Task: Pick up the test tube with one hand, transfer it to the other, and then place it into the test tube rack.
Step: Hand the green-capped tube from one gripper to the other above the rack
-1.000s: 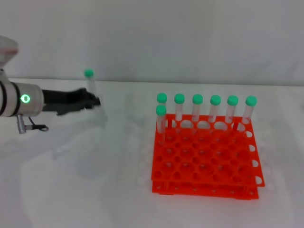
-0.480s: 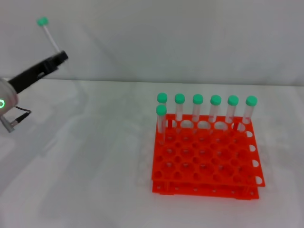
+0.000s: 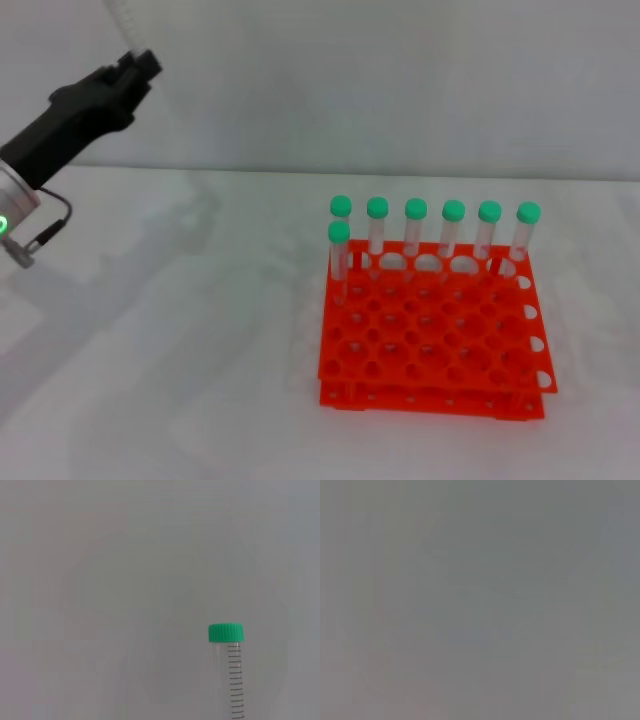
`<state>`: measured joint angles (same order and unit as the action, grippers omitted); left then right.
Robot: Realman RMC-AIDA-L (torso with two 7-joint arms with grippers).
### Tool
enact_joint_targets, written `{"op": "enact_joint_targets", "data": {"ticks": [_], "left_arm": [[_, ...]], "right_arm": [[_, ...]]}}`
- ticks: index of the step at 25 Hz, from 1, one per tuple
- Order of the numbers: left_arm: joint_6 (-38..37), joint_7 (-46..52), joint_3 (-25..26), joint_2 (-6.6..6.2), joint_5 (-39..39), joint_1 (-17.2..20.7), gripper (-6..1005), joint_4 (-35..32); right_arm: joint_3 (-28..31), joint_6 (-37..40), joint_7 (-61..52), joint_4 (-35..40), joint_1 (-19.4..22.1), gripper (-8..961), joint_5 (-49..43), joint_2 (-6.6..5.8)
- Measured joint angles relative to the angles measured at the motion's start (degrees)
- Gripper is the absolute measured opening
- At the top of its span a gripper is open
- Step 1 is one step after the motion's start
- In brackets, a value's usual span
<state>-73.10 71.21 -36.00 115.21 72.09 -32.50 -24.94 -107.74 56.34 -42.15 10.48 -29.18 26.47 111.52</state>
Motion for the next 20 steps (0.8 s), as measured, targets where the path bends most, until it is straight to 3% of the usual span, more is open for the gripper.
{"op": "enact_joint_targets", "data": {"ticks": [6,14,20], "left_arm": [[-3.99,-0.24,-6.36,0.28,3.18,-0.85,200,0.09],[-2.22,-7.15,-16.07,3.53,3.37,-1.60,200,1.54],[-0.44,-10.52,-19.54,3.86,2.95,-4.29,200,5.93]], "right_arm": [[-1.05,8.53,-8.07,0.05,1.09,869,-8.93,-1.45],[-1.15,11.79,-10.08,0.12,-3.41,869,-20.23,-2.17],[-1.12,15.51,-11.86,0.53,-5.37,869,-26.73,-3.32]]}}
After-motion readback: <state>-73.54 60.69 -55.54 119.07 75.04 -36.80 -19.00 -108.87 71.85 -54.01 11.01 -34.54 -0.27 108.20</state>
